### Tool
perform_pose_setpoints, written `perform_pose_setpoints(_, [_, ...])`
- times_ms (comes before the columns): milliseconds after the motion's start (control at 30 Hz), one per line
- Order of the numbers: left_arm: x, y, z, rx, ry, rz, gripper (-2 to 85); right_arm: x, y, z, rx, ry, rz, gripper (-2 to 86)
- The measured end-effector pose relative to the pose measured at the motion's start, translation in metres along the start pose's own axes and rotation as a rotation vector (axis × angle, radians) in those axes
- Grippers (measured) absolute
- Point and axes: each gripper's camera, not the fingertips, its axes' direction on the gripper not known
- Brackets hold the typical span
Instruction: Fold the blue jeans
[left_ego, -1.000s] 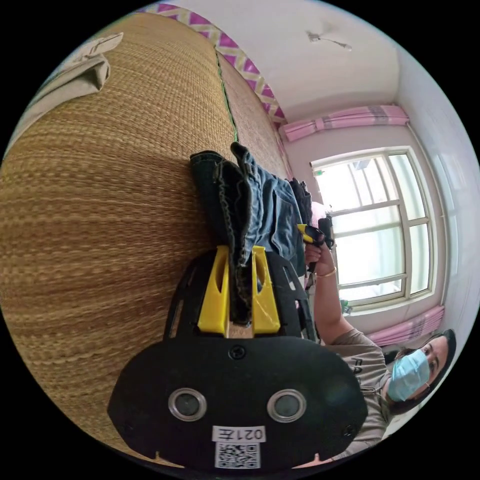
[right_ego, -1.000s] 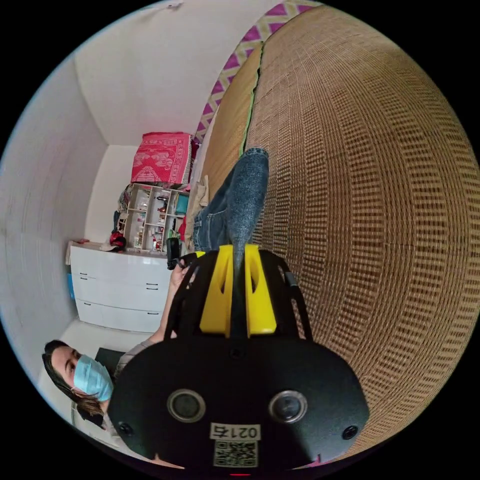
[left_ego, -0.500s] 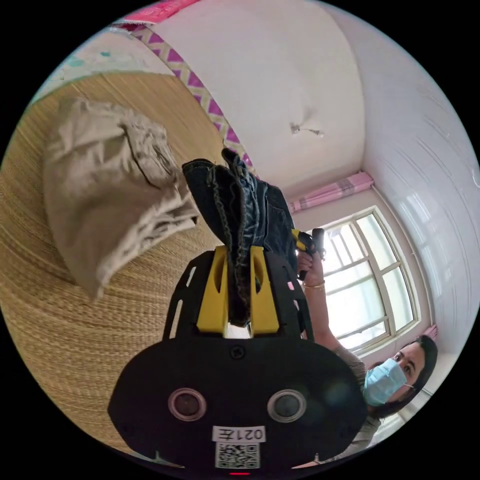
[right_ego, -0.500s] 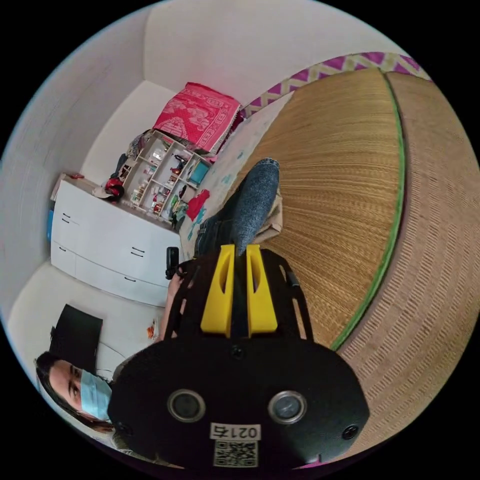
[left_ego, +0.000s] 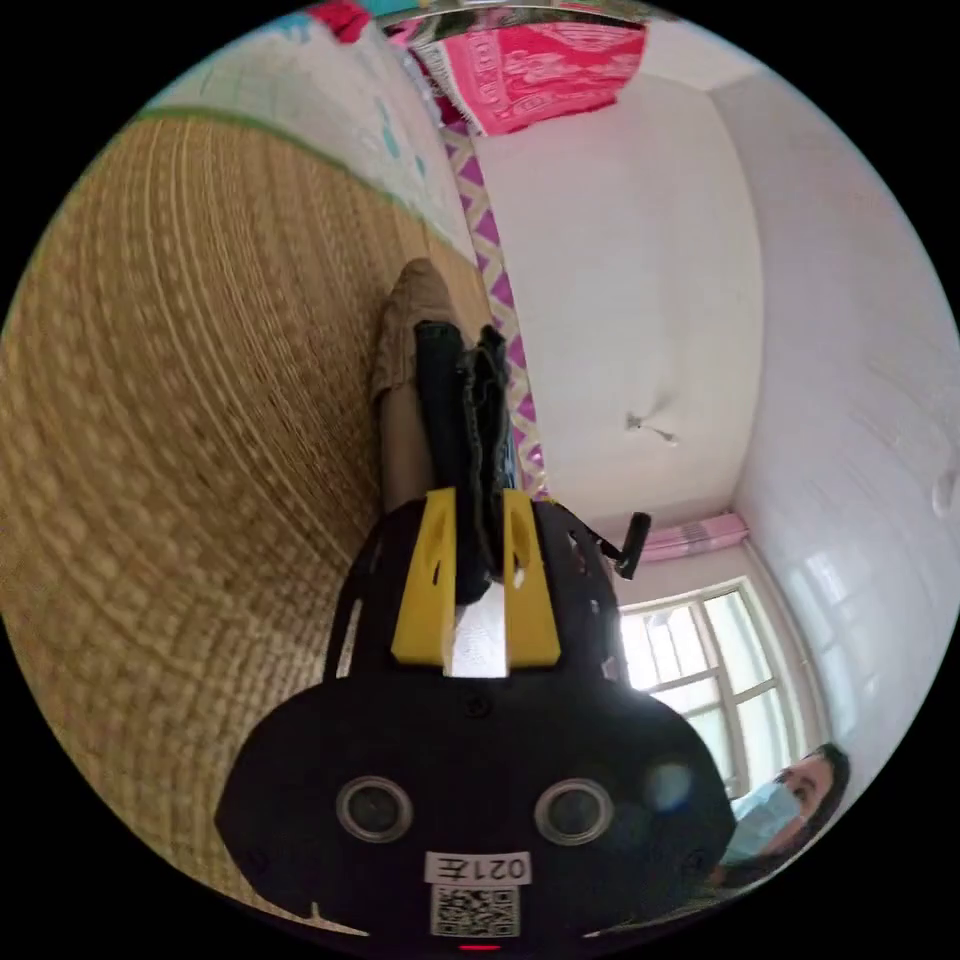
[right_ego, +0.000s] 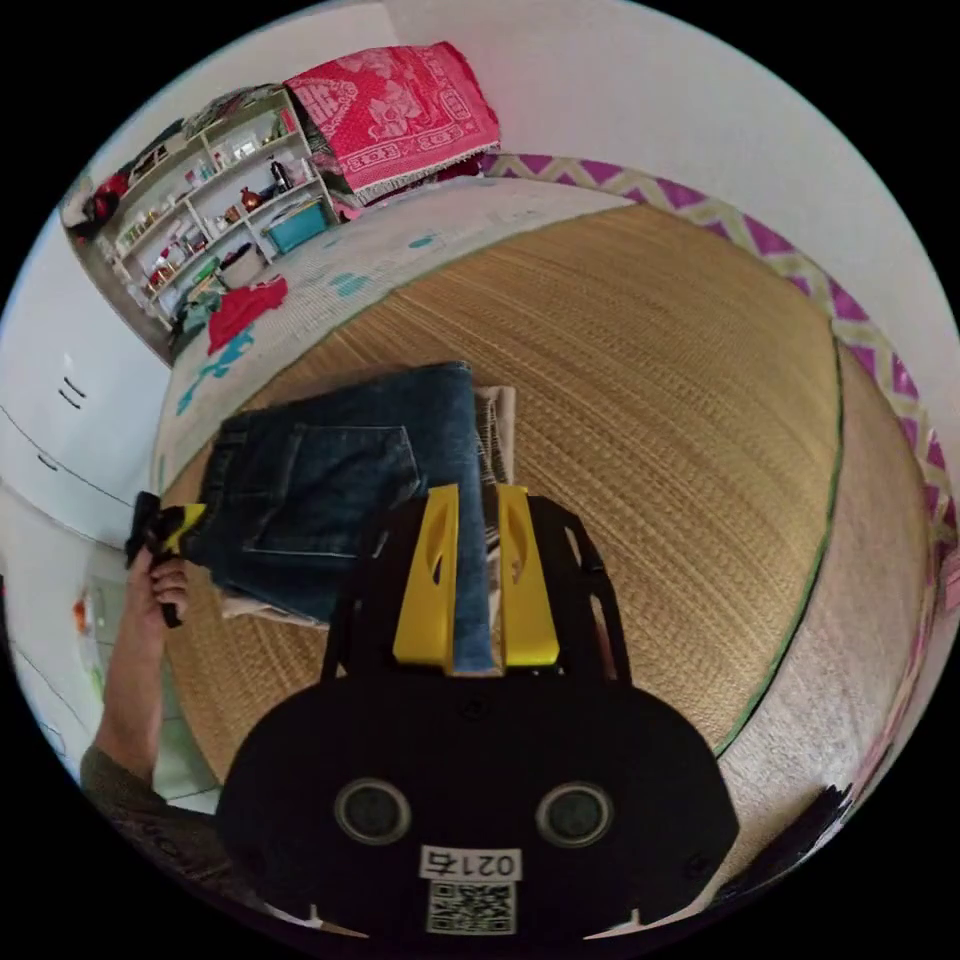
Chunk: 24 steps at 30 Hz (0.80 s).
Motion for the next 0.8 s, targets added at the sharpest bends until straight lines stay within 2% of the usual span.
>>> perform_pose_setpoints(67, [0.042, 0.011, -0.023, 0.040, -0.086, 0.078, -0.3, -0.019, 0.020, -0.017, 0.030, 0.054, -0.093, 2.7])
perform_pose_setpoints(167, [0.123, 0.032, -0.024, -0.008, -0.244, 0.183, -0.8, -0.051, 0.074, -0.065, 0.095, 0.061, -0.229, -0.5])
perform_pose_setpoints(233, [0.200, 0.064, 0.003, -0.060, -0.390, 0.355, -0.9, -0.077, 0.129, -0.111, 0.130, 0.029, -0.330, -0.8])
perform_pose_setpoints(300, [0.254, 0.093, 0.037, -0.140, -0.443, 0.510, -0.9, -0.094, 0.175, -0.144, 0.144, 0.006, -0.385, -0.9])
perform_pose_setpoints(367, [0.297, 0.124, 0.074, -0.219, -0.435, 0.623, -1.0, -0.108, 0.220, -0.176, 0.143, 0.003, -0.413, -1.0])
perform_pose_setpoints(433, [0.341, 0.163, 0.123, -0.322, -0.343, 0.717, -1.0, -0.122, 0.281, -0.217, 0.181, 0.004, -0.438, -1.0])
perform_pose_setpoints(667, [0.423, 0.248, 0.248, -0.463, -0.284, 0.818, -1.0, -0.128, 0.446, -0.291, 0.284, 0.151, -0.310, -1.0])
perform_pose_setpoints(800, [0.451, 0.282, 0.313, -0.591, -0.167, 0.828, -0.9, -0.094, 0.541, -0.305, 0.267, 0.293, -0.171, -0.9])
